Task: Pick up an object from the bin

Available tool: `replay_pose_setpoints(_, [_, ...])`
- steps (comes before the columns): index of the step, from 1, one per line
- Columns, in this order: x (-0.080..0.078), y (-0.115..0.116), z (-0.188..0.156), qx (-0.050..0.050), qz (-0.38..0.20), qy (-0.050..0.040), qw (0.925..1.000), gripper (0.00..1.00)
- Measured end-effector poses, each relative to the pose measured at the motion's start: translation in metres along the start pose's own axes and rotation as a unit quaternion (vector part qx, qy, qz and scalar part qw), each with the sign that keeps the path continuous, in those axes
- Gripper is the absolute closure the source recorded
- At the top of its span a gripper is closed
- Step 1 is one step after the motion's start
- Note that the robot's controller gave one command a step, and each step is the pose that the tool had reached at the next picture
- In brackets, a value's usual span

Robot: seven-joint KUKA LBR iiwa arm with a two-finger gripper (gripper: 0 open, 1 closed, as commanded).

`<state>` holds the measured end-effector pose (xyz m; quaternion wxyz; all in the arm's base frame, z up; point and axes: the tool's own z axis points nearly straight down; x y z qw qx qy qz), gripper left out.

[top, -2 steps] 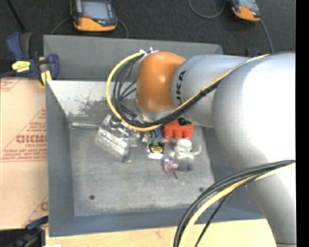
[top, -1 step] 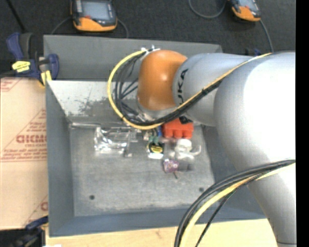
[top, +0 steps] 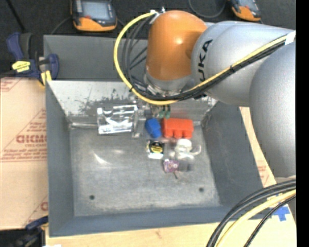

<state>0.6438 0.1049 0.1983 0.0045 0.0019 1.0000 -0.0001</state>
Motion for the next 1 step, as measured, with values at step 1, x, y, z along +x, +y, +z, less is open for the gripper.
replay_pose_setpoints(1, [0.0117, -0.0058, -0.111, 0.0, -0.003, 0.0002, 1.0, 1.0])
